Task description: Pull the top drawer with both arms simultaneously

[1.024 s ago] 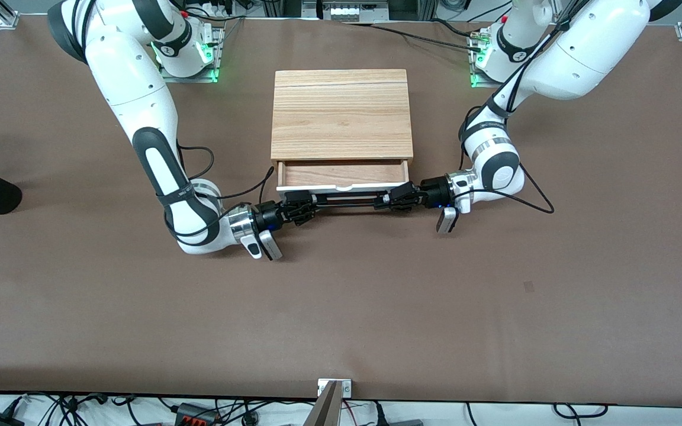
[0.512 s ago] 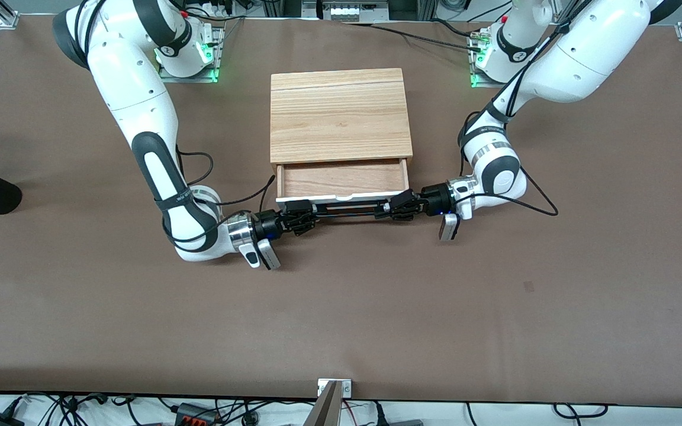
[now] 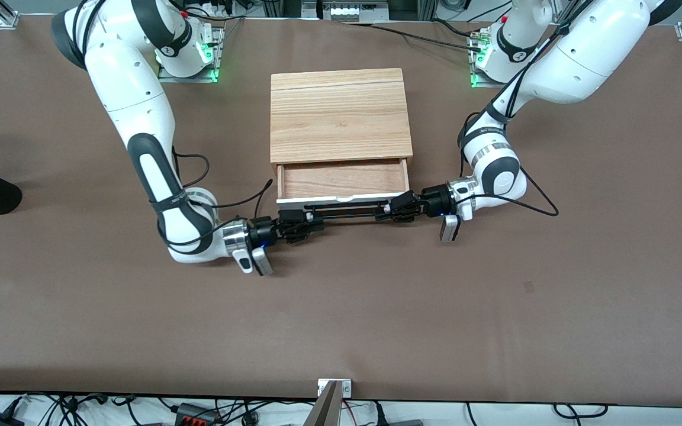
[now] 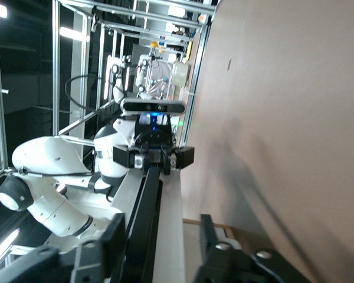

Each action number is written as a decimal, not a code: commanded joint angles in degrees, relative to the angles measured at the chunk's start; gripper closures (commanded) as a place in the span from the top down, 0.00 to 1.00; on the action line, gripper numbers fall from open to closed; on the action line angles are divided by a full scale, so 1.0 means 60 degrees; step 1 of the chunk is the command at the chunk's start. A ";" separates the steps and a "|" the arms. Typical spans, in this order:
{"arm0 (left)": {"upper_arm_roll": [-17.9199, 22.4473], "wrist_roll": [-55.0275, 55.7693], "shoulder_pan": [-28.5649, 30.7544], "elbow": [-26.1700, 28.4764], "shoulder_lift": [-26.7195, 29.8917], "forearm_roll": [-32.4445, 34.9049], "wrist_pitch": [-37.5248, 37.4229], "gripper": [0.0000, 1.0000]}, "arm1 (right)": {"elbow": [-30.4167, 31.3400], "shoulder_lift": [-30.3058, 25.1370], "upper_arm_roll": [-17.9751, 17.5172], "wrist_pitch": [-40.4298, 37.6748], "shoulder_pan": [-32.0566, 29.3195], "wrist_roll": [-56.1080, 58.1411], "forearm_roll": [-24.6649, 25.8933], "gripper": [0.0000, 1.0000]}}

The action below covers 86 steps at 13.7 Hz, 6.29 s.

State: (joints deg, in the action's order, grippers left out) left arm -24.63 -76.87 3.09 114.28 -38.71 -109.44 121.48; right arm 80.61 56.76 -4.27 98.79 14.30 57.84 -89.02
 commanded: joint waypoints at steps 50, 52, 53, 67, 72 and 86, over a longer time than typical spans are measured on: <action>0.0209 1.3294 0.3000 -0.4245 0.5452 1.9588 -0.5616 1.00 | 0.3392 -0.9721 0.1298 0.0364 -0.2165 -0.9699 1.5170 1.00; 0.0209 1.3324 0.3220 -0.3217 0.6156 1.9471 -0.5089 1.00 | 0.3338 -0.9753 0.1313 0.0293 -0.2179 -0.9669 1.5188 1.00; 0.0209 1.3324 0.3221 -0.2937 0.6362 1.9369 -0.4824 1.00 | 0.3265 -0.9753 0.1327 0.0089 -0.2165 -0.9669 1.5173 1.00; 0.3050 1.3207 0.1123 -0.2963 0.6496 1.7477 -0.5129 1.00 | 0.2869 -0.9665 0.1298 -0.0235 -0.2150 -0.9450 1.5114 1.00; 0.2832 1.3221 0.1478 -0.2993 0.6496 1.7171 -0.5159 1.00 | 0.2869 -0.9607 0.1298 -0.0220 -0.2164 -0.9450 1.5114 1.00; 0.2582 1.3236 0.1521 -0.3183 0.6350 1.7186 -0.5290 1.00 | 0.2898 -0.9606 0.0727 -0.0337 -0.2662 -0.9450 1.5100 1.00</action>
State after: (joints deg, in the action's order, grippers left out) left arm -9.07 3.02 11.85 95.43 -1.14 -5.52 90.48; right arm 97.93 -0.55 1.23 97.29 -0.46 0.38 1.12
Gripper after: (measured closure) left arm 0.000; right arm 0.000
